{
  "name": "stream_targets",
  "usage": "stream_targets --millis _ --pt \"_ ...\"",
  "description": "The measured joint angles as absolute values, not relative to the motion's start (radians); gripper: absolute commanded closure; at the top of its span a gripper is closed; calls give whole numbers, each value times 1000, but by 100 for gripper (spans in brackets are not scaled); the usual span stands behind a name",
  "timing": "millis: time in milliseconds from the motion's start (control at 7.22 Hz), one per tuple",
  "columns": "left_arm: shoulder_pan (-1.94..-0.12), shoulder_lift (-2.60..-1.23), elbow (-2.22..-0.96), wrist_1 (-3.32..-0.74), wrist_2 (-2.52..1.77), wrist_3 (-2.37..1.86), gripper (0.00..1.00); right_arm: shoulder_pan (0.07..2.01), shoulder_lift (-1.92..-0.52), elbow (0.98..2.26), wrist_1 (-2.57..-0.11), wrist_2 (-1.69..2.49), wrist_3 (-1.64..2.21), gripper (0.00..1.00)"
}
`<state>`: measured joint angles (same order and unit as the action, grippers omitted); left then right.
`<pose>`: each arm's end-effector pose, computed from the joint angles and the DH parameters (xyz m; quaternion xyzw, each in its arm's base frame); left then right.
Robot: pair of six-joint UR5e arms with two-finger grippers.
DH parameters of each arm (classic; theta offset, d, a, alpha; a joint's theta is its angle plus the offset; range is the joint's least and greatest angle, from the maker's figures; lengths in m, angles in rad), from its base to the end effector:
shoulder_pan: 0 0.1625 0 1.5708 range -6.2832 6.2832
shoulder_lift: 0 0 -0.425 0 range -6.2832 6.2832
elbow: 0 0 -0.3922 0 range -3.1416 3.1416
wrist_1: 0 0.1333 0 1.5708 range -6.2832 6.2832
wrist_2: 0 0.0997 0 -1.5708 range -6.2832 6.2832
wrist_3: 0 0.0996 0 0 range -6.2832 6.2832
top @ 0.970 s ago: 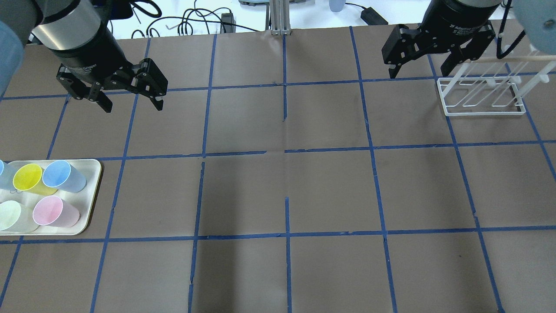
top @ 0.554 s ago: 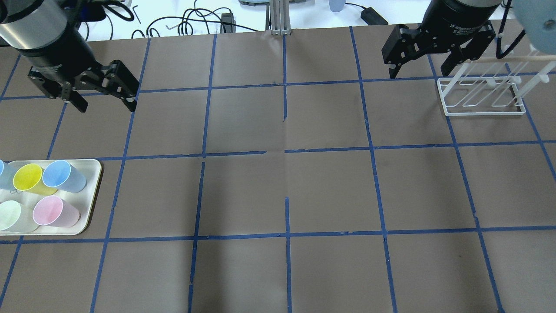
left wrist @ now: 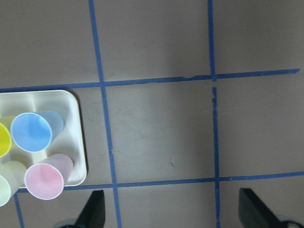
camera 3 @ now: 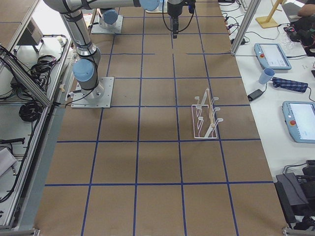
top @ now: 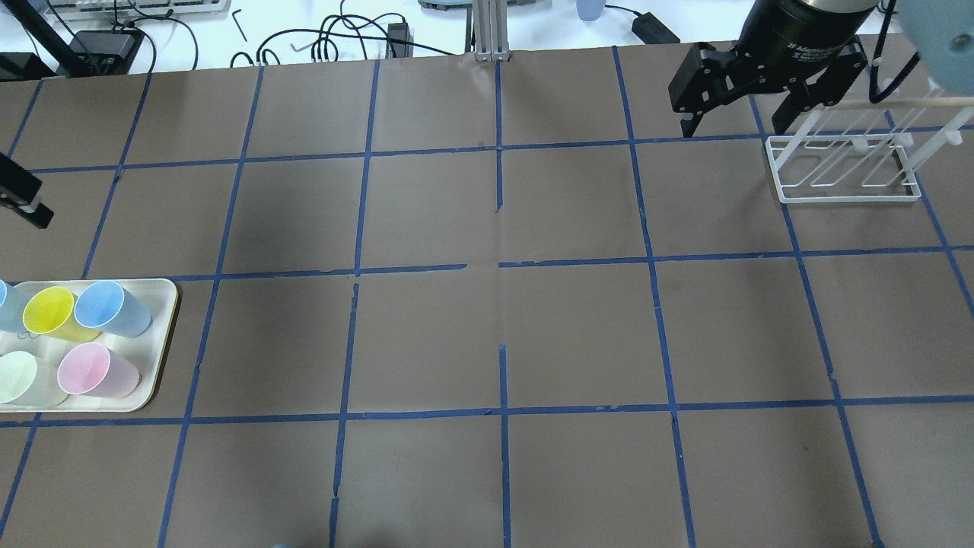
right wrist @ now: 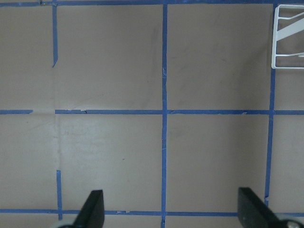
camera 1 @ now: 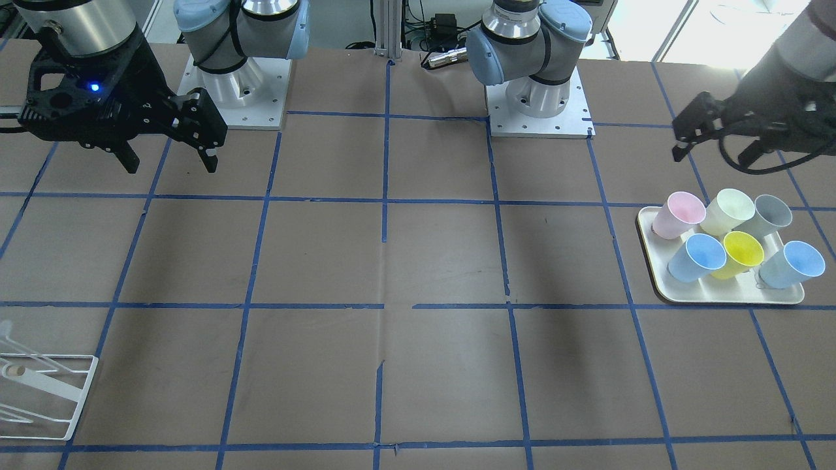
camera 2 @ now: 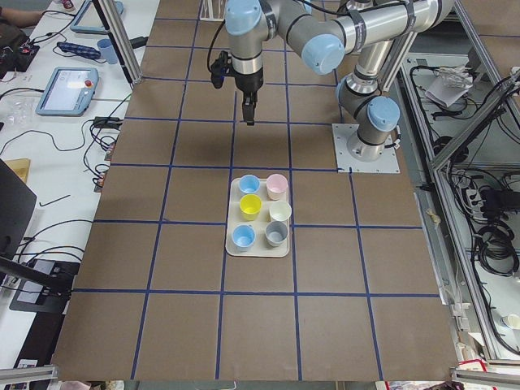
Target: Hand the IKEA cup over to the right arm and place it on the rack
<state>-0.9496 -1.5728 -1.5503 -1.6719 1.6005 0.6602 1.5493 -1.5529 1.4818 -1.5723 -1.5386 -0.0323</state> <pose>0.1758 -0.4695 0.4873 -0.0201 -0.9988 -0.0420 0.0128 0.1256 -0.5083 0.5232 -0.0060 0.9992 -0.0367 0.0151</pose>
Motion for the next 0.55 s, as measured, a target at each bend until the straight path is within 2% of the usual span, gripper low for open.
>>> stream_targets --millis 277,554 --pt "-772 -1641 -1577 -1604 1629 758 0 1549 -1552 1482 -1572 -1539 -33 0" --pt "-647 -1750 -1617 -1406 1630 936 0 1549 -1552 1482 -1572 -1539 -33 0"
